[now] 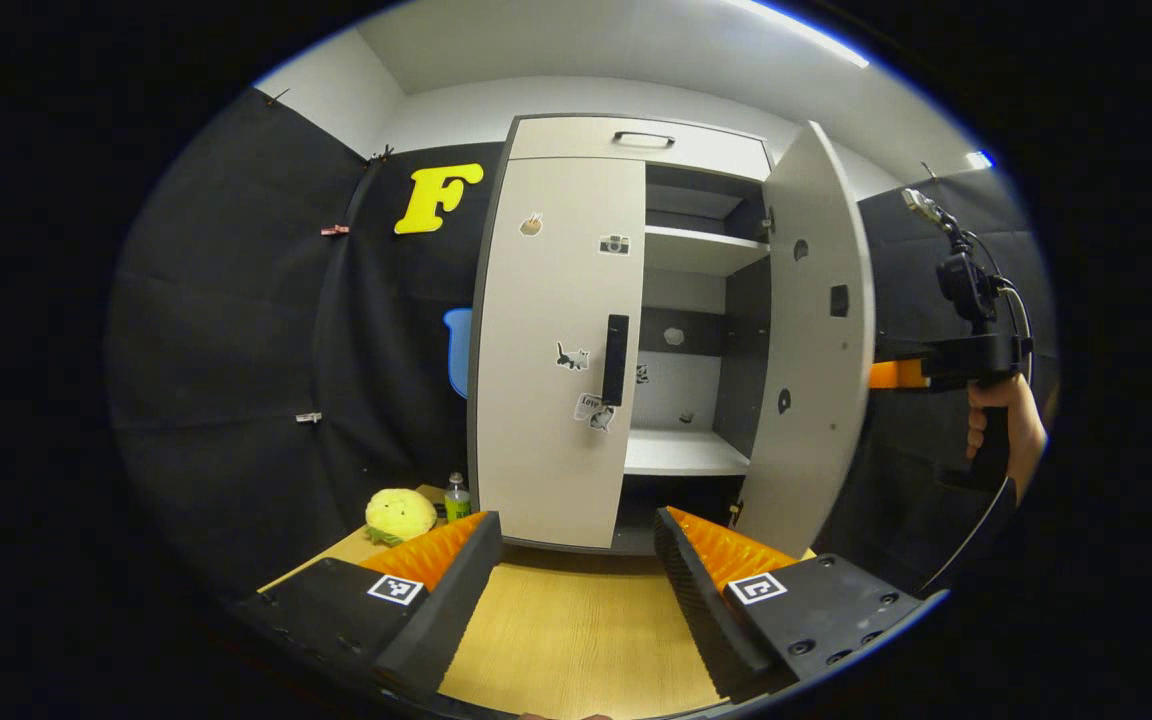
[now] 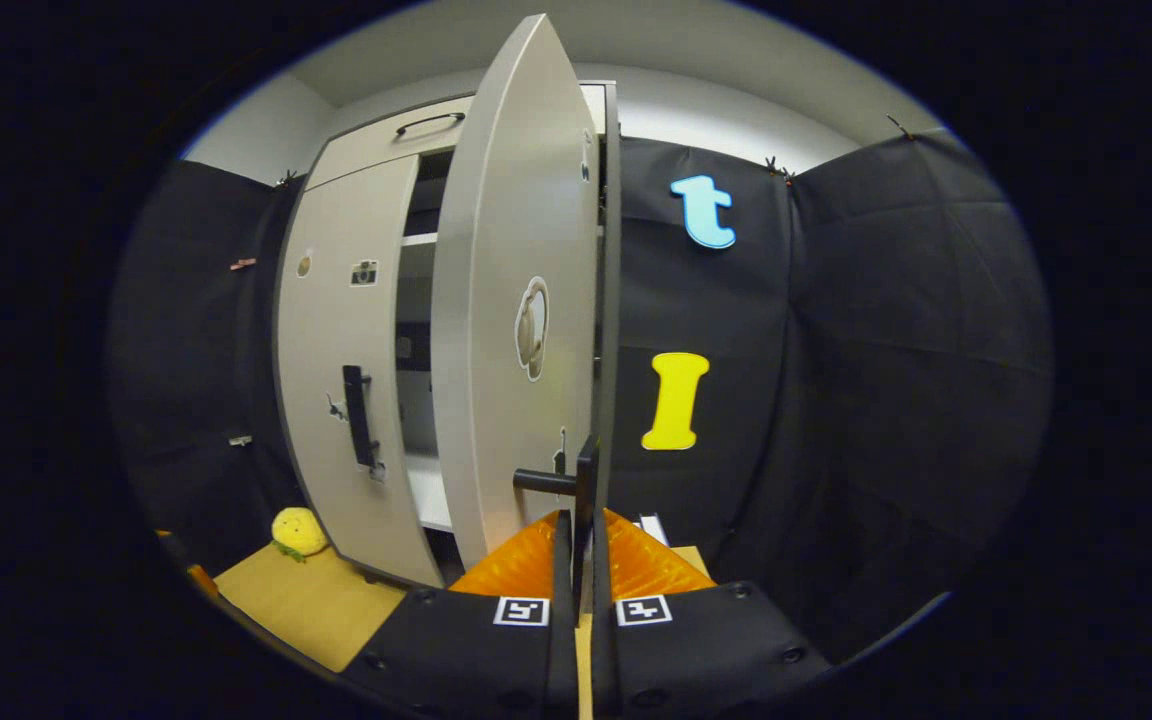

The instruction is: Open the right door of the double-door shoe cabinet with the right hand, and open the left door with the left hand.

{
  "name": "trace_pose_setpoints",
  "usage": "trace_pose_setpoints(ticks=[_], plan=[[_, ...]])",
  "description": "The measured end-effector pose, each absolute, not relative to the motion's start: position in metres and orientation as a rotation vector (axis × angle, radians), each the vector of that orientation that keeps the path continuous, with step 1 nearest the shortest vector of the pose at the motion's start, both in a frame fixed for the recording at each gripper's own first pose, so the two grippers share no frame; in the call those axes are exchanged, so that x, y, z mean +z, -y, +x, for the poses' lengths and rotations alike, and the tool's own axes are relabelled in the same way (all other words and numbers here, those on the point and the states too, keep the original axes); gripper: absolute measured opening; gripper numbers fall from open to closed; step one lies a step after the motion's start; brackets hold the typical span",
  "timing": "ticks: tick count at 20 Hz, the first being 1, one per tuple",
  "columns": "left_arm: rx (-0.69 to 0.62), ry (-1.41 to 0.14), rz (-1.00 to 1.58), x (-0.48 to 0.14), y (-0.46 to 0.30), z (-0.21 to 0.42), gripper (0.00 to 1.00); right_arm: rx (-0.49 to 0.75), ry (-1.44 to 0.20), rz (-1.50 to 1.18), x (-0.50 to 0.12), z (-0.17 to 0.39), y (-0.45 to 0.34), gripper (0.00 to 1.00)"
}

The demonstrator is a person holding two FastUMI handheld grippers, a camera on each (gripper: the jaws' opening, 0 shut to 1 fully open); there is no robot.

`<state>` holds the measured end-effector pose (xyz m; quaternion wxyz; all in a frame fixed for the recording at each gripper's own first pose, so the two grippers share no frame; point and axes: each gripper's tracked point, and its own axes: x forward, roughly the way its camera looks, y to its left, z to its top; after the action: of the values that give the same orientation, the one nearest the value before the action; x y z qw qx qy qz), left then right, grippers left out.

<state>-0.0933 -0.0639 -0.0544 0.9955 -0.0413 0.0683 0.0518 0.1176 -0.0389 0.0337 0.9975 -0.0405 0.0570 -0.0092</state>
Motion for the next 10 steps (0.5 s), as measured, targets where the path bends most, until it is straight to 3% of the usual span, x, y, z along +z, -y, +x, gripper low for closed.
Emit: trace_pose_setpoints(ticks=[1,3,4,10], plan=[[0.098,-0.140,-0.085,-0.056,0.066,-0.093,0.95,-0.007,-0.119,-0.041,0.034,0.120,0.051,0.05],[0.085,-0.149,-0.087,-0.060,0.069,-0.092,0.95,0.085,-0.156,0.112,0.033,0.103,0.038,0.07],[0.078,-0.152,-0.086,-0.061,0.072,-0.091,0.95,0.081,-0.144,0.101,0.026,0.128,0.037,0.08],[0.047,-0.150,-0.078,-0.060,0.064,-0.078,0.95,0.021,-0.153,0.009,0.018,0.087,0.047,0.05]])
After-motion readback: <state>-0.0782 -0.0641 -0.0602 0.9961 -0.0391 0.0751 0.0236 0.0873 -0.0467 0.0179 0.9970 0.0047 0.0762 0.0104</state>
